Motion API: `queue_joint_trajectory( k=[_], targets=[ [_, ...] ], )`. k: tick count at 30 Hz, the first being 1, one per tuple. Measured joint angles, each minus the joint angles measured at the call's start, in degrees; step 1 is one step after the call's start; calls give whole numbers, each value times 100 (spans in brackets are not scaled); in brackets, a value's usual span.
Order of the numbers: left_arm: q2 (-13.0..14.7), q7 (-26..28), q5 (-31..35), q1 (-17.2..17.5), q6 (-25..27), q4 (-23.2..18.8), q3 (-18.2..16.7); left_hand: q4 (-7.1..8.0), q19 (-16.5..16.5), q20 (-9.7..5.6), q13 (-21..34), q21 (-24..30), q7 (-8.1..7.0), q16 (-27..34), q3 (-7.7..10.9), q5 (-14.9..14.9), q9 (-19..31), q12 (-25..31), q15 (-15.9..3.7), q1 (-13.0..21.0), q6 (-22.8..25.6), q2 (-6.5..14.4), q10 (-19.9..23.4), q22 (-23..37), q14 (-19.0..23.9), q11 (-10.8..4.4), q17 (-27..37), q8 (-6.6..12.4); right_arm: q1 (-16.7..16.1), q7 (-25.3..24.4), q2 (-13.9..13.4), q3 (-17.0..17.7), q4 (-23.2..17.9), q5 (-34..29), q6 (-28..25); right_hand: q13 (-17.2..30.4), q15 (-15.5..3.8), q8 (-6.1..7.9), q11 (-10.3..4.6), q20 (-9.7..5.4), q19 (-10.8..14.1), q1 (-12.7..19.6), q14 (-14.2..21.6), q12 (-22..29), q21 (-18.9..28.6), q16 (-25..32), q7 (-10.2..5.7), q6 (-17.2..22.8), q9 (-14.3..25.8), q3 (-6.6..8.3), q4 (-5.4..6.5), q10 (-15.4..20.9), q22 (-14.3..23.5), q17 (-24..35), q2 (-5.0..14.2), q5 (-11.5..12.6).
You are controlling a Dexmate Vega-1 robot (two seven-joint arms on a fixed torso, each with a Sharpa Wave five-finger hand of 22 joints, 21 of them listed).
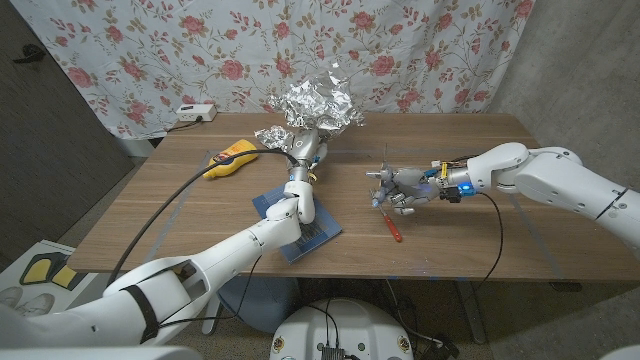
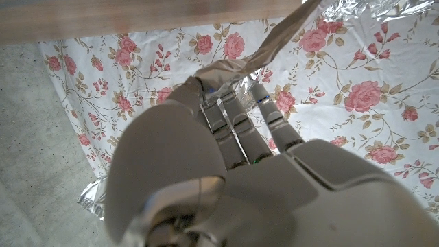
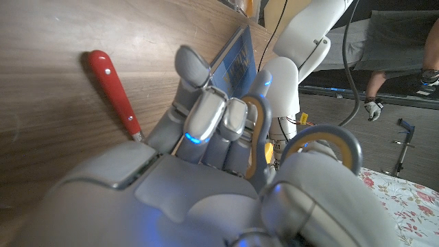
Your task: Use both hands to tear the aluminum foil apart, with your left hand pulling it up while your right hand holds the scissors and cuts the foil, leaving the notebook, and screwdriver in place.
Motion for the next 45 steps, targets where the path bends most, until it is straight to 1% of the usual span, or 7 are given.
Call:
queue_joint_trajectory(
  k=[7, 15, 20, 24, 35, 38, 45],
  targets=[
    [37, 77, -68, -51, -154, 68, -11, 0, 0, 0, 5, 0, 0, 0, 0, 0, 0, -18, 0, -1, 0, -1, 1, 0, 0, 0, 0, 0, -101, -234, -33, 58, -242, 64, -77, 0, 0, 0, 11, -10, 10, -23, 0, 0, 0, 0, 0, 0, 3, -23, 23, 6, 21, 0, -23, 43],
    [74, 115, -85, -71, -235, 83, -11, 0, 0, 0, 34, 40, 0, -22, 0, 0, 0, -34, 0, -1, 1, -1, 1, 0, 0, 1, -1, 0, -140, -369, -55, 79, -373, 87, -115, 0, 0, 0, 1, -10, 10, -45, 0, 0, 0, 0, 1, 0, 16, -47, 47, 17, 17, 0, -1, 44],
    [89, 145, -87, -73, -242, 79, -12, 0, 1, 0, 36, 40, 1, -22, 0, 0, 0, -40, 0, -1, 1, -1, 1, 1, 0, 1, -1, -26, -128, -384, -45, 59, -376, 87, -115, 0, 0, 0, 1, -10, 10, -44, 0, 0, -24, 0, 1, 0, 0, -64, 65, 18, 22, 0, -1, 44],
    [90, 164, -87, -68, -242, 70, -13, 0, 1, 0, 37, 40, 0, -22, 0, 0, 0, -46, 0, -1, 1, -1, 1, 1, 0, 1, -2, -27, -98, -372, -37, 34, -358, 72, -114, 0, 0, -50, 1, -10, 10, -44, 0, 0, -38, 0, 1, 0, 6, -71, 71, 20, 18, 0, -1, 51],
    [76, 186, -84, -43, -239, 55, -2, 0, 1, 0, 74, 88, 1, -44, 0, 0, 0, -77, 0, -9, 1, -9, 22, 1, 0, 22, -2, -27, 29, -258, -4, -35, -289, 19, -146, 0, 10, -50, 2, -41, 42, -44, 10, 0, -38, 0, 1, 1, 16, -71, 71, 36, 10, 0, -1, 78],
    [74, 188, -82, -44, -239, 57, 3, 0, -22, 22, 74, 88, 1, -44, 0, 0, 0, -83, 0, -10, 1, -9, 23, -11, 0, 22, -2, -27, 70, -243, 16, -57, -268, 9, -158, 0, 10, -50, 2, -42, 42, -44, 10, 0, -38, 0, 1, 1, 17, -94, 95, 37, 22, 0, -1, 78],
    [53, 190, -82, -66, -292, 158, 31, 0, -21, 21, 73, 88, 1, -44, 0, 0, 0, -84, 0, -10, 1, -10, 23, -28, 0, 22, -2, -27, 119, -206, 39, -83, -250, -14, -235, 0, -2, -50, 3, -41, 42, -26, 23, 0, -38, 0, 1, 1, 4, -94, 94, 37, 26, 0, 17, 94]
  ],
)
